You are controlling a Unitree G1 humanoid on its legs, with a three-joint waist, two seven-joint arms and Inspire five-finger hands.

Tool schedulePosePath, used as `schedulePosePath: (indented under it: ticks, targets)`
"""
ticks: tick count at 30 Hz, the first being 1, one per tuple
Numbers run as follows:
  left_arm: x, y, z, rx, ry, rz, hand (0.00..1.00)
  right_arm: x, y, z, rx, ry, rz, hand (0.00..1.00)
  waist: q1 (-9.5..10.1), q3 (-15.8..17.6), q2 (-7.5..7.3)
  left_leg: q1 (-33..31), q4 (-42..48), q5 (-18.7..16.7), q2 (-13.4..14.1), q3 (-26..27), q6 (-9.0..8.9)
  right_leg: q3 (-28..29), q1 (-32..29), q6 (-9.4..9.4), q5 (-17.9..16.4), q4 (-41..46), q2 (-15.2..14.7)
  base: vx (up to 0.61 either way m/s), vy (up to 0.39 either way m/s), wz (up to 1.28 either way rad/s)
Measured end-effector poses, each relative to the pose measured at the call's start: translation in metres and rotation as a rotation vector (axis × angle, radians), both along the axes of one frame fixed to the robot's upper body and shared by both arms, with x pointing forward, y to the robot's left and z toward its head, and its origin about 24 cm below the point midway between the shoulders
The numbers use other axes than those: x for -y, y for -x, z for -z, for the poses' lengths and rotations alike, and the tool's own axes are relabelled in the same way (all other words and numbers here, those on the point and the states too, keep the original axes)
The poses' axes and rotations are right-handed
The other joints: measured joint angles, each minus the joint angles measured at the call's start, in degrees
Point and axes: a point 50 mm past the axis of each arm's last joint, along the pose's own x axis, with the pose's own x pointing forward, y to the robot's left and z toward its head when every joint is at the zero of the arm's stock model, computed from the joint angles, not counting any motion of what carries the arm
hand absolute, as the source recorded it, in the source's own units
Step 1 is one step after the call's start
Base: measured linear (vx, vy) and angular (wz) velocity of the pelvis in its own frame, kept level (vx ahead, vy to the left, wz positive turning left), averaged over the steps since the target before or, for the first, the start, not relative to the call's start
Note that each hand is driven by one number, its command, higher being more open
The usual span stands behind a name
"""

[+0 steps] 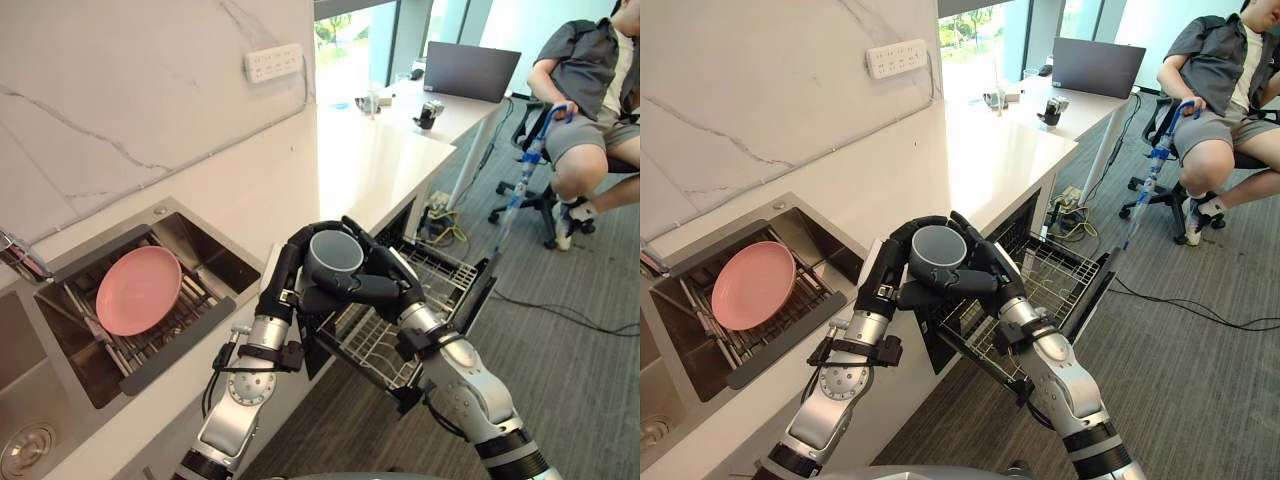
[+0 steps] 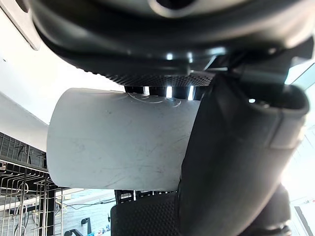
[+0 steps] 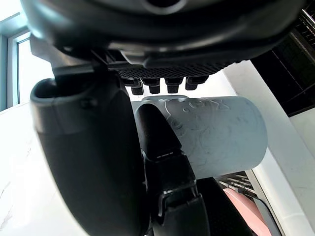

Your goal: Walk over to the sink, pick up the cup, carry it to the dishwasher, place the cup inside the dishwasher, then close the dishwasher door

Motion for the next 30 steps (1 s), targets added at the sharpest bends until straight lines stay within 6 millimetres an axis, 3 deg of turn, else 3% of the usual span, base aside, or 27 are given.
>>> schedulePosePath:
  ticks: [8, 9, 30]
  targets:
    - [0.0031, 0.0009, 0.0017, -0.013, -0.004, 0.012, 0.00, -0.0024, 0.0003, 0.0020, -0.026, 0.018, -0.022, 1.00, 0.07, -0.1, -0.01, 0.2, -0.9, 0.6, 0.0, -0.4, 0.01, -0.6, 0.2, -0.02, 0.0, 0.0, 0.0, -0.01, 0.005, 0.04]
    - [0.0038, 0.0012, 0.0019, -0.014, -0.005, 0.014, 0.00, -0.0022, 0.0003, 0.0017, -0.028, 0.023, -0.023, 0.00, 0.05, -0.1, -0.02, 0.2, -1.1, 0.8, 0.0, -0.5, 0.02, -0.8, 0.2, -0.02, 0.0, 0.0, 0.0, -0.01, 0.004, 0.06]
    - [0.0074, 0.0028, -0.0004, -0.001, -0.003, 0.018, 0.00, -0.0008, 0.0010, 0.0007, -0.020, 0.044, 0.050, 0.00, 1.40, -1.9, 0.10, -0.2, -1.3, 1.1, 0.1, -1.1, -0.16, -1.5, 0.2, -0.21, -0.1, 0.0, 0.1, 0.00, 0.001, 0.01]
